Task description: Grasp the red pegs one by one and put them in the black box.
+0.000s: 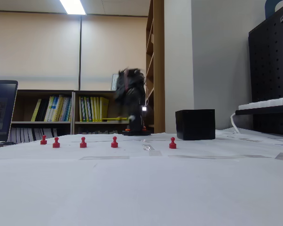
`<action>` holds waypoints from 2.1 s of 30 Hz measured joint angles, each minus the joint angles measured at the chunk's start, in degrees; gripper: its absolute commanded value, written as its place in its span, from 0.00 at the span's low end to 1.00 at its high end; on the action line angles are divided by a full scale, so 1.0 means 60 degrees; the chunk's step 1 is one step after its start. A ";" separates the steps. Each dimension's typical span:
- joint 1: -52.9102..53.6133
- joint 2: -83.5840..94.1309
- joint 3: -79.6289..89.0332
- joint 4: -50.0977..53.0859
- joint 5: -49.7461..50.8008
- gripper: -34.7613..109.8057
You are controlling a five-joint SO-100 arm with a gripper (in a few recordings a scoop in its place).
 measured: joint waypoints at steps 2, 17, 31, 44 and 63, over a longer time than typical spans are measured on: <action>0.0659 0.0439 -0.0073 -0.1245 0.0337 0.33; 0.2021 0.6167 0.1421 -0.6958 -0.0029 0.33; 0.2007 0.9155 0.4131 -0.7998 -0.0439 0.33; 0.2065 1.0195 0.5273 -0.7998 -0.0352 0.33; 0.2065 1.0576 0.5786 -0.7998 -0.0352 0.30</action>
